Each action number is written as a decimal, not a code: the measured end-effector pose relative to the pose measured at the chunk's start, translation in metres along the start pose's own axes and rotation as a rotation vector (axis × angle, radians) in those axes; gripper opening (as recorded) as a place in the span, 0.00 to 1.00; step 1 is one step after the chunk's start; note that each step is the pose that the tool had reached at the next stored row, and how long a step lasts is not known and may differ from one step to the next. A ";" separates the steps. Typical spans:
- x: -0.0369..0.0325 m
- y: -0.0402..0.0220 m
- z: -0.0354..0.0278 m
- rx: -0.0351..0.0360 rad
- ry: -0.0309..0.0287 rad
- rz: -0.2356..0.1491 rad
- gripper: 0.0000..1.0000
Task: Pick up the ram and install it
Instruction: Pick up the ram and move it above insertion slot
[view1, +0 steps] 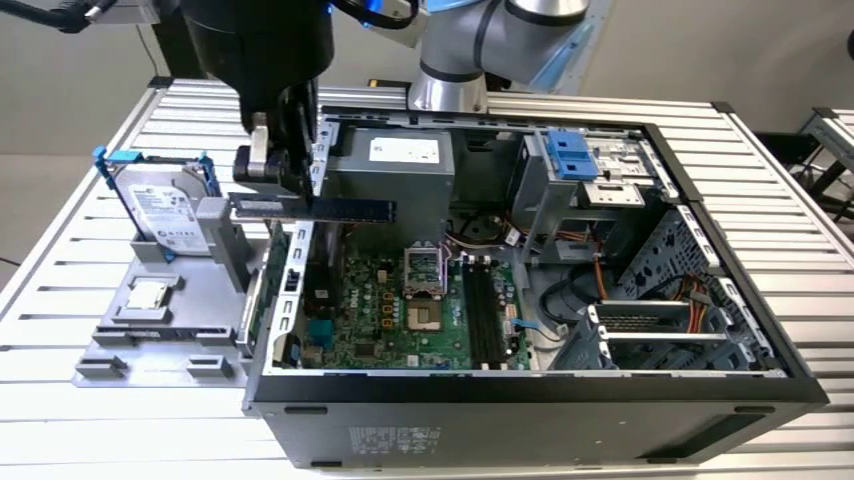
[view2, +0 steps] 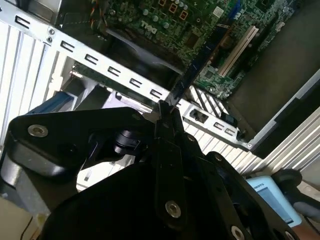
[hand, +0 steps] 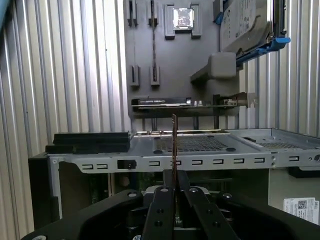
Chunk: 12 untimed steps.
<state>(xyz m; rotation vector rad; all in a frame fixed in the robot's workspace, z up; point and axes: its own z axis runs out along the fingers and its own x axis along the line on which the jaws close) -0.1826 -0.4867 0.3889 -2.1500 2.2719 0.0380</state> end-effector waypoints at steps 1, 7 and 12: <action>-0.0002 -0.0026 0.0000 0.0000 0.0000 0.000 0.00; -0.0010 -0.0186 -0.0001 0.0000 0.0000 0.000 0.00; -0.0018 -0.0317 -0.0002 0.0000 0.0000 0.000 0.00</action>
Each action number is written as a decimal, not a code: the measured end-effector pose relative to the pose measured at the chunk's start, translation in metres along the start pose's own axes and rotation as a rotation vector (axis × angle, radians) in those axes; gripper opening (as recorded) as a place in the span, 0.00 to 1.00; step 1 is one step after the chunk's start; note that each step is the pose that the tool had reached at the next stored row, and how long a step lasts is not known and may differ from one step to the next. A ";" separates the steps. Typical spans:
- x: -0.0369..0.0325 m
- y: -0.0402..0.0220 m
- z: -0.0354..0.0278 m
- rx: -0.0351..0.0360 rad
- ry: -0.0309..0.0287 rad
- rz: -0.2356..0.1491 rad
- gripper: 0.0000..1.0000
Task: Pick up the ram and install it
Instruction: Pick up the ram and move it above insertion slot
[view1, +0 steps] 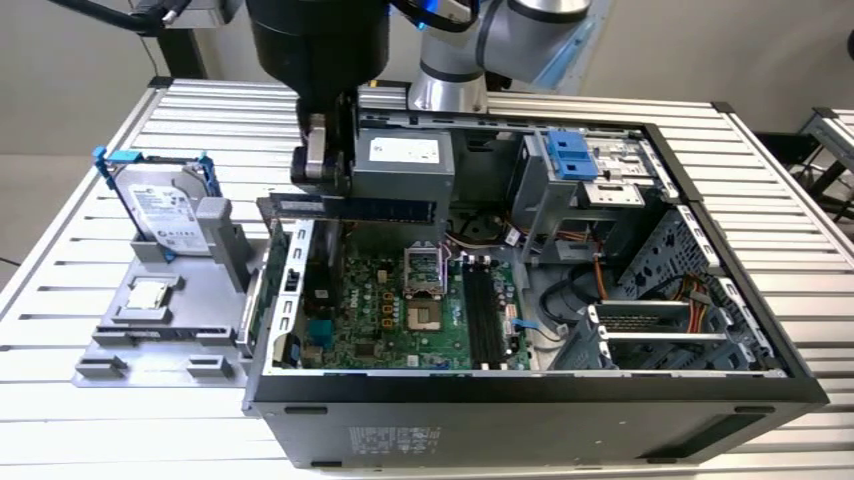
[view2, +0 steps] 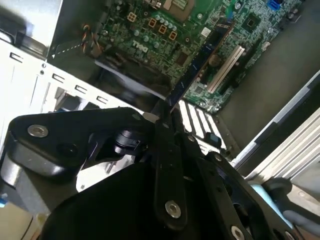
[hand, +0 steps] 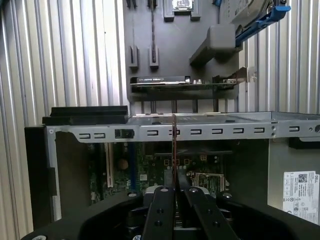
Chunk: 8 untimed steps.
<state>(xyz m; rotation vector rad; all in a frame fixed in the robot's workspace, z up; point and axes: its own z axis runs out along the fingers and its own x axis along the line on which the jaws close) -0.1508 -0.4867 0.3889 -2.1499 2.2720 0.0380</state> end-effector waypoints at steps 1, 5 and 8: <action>-0.0002 -0.0027 0.0000 0.0000 0.0000 0.000 0.00; -0.0007 -0.0133 -0.0001 0.0000 0.0001 0.000 0.00; -0.0012 -0.0208 -0.0002 0.0000 0.0000 0.000 0.00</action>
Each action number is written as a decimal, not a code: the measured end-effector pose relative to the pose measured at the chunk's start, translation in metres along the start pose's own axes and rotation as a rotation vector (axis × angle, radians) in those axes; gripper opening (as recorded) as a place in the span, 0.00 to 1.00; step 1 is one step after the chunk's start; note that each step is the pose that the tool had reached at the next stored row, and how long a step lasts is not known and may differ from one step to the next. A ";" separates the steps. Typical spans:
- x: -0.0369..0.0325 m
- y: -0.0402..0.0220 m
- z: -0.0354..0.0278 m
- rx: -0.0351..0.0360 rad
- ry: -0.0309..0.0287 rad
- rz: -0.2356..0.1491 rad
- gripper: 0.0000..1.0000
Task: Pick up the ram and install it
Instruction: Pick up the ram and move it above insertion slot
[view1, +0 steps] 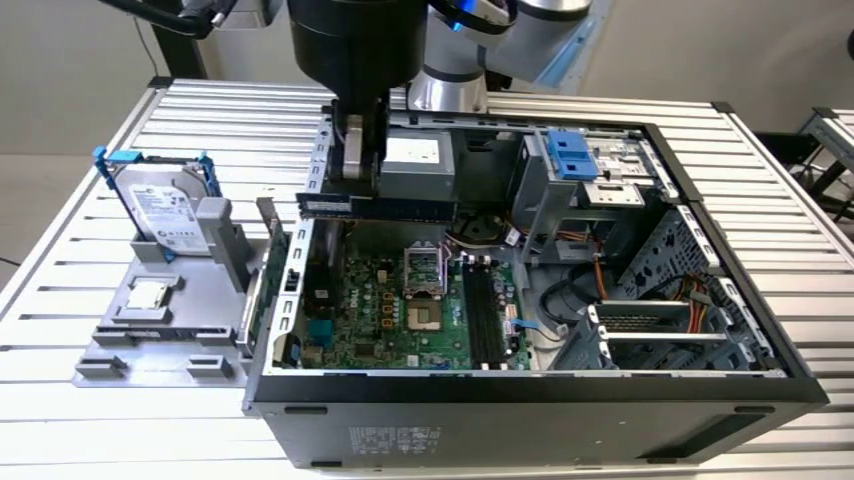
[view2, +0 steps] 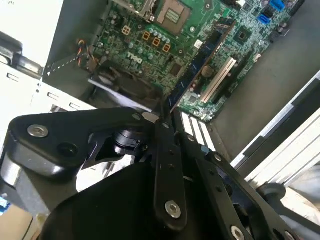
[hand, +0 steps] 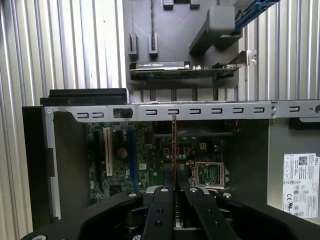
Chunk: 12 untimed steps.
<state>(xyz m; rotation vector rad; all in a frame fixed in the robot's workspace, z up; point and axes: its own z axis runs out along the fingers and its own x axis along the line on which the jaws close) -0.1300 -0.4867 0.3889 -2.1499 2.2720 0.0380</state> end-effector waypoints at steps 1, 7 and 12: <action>-0.0001 -0.0026 0.0000 0.0001 0.0000 0.000 0.00; -0.0010 -0.0178 -0.0001 0.0000 0.0001 0.000 0.00; -0.0017 -0.0301 -0.0002 0.0000 0.0000 0.000 0.00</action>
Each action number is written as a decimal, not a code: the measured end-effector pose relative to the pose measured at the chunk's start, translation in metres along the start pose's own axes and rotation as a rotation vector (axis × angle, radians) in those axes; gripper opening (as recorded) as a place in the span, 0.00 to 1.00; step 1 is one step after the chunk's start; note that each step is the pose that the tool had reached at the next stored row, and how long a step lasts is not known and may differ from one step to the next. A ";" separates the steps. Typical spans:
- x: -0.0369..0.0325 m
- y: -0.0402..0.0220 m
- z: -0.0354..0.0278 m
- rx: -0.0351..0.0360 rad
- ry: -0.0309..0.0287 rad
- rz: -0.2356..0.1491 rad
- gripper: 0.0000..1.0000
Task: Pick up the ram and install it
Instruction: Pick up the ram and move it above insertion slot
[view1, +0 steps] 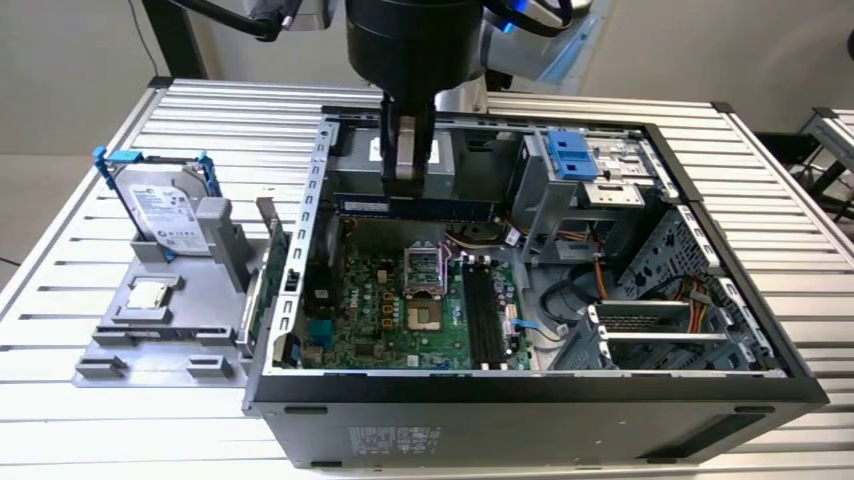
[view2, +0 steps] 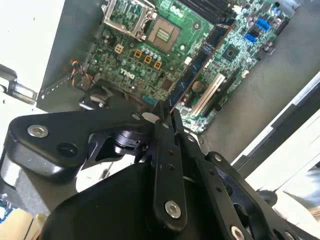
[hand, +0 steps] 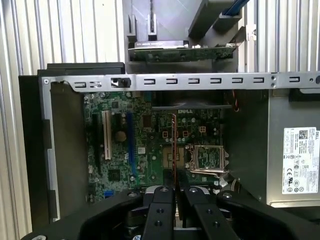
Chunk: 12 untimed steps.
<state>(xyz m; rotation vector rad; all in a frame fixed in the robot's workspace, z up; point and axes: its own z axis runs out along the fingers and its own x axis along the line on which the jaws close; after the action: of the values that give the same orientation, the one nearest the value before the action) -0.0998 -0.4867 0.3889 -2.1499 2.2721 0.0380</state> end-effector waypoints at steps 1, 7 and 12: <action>-0.0001 -0.0023 0.0000 0.0000 -0.0001 0.000 0.00; -0.0009 -0.0166 -0.0001 0.0001 -0.0001 0.000 0.00; -0.0016 -0.0282 -0.0001 0.0001 -0.0001 0.000 0.00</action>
<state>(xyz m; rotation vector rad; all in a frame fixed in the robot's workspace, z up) -0.0716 -0.4867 0.3889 -2.1498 2.2720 0.0381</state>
